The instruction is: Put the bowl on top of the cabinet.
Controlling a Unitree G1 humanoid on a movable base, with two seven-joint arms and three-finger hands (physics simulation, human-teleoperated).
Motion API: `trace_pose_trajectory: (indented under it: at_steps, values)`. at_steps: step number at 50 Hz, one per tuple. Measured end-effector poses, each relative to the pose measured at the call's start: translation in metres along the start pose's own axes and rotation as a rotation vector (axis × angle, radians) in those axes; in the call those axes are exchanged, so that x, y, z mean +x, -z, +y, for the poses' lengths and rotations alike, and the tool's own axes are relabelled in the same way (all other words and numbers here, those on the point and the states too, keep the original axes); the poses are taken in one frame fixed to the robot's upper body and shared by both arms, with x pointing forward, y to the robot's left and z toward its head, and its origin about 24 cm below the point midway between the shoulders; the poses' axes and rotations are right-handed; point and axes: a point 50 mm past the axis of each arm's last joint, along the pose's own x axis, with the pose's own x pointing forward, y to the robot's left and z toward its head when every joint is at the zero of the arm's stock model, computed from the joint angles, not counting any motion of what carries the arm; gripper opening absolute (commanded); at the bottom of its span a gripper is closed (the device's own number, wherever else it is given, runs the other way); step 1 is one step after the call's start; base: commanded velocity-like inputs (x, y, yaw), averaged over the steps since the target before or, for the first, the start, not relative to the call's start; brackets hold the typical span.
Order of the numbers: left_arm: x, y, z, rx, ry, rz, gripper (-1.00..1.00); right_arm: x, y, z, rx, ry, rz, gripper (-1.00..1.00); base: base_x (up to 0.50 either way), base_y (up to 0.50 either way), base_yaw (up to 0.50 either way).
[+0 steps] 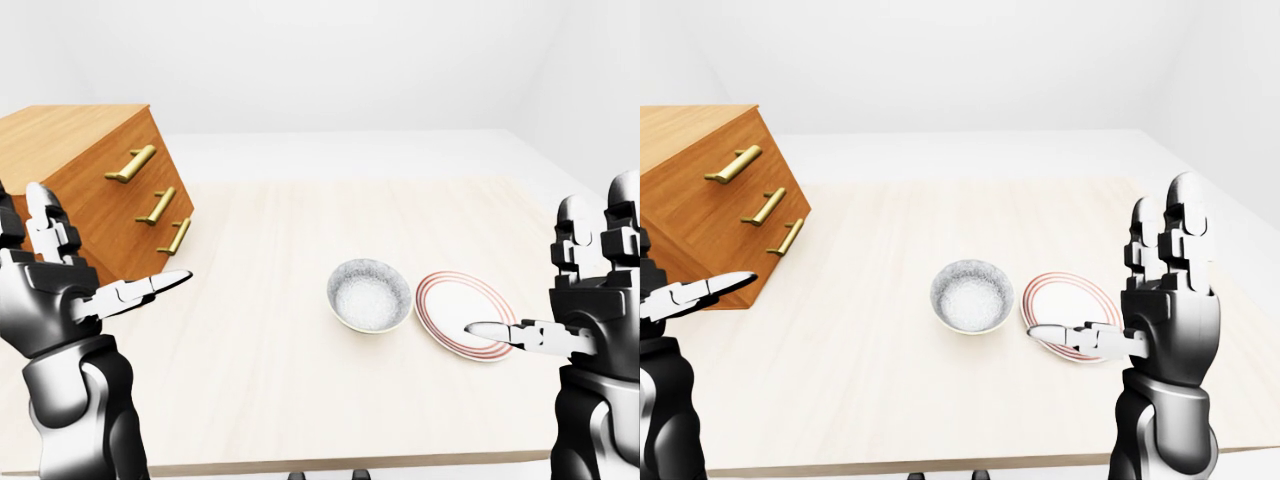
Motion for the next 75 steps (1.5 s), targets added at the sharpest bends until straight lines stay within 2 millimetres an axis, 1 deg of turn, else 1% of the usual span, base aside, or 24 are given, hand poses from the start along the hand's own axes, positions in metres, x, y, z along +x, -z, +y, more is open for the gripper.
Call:
trace_pose_trajectory:
  at_steps: [6, 16, 75]
  values:
    - [0.0000, -0.0004, 0.0003, 0.000, -0.001, -0.001, 1.00, -0.0003, 0.0001, 0.0000, -0.005, 0.001, 0.002, 1.00, 0.42, -0.04, 0.00]
    - [0.0000, 0.0001, 0.0005, -0.002, -0.001, 0.001, 1.00, -0.0010, 0.0032, 0.0001, -0.021, 0.002, 0.020, 1.00, 0.00, 0.00, 0.00]
    - [-0.0003, -0.0034, 0.0007, -0.008, -0.001, -0.012, 1.00, -0.0017, 0.0086, 0.0017, -0.051, -0.013, 0.049, 1.00, 0.00, 0.26, 0.00]
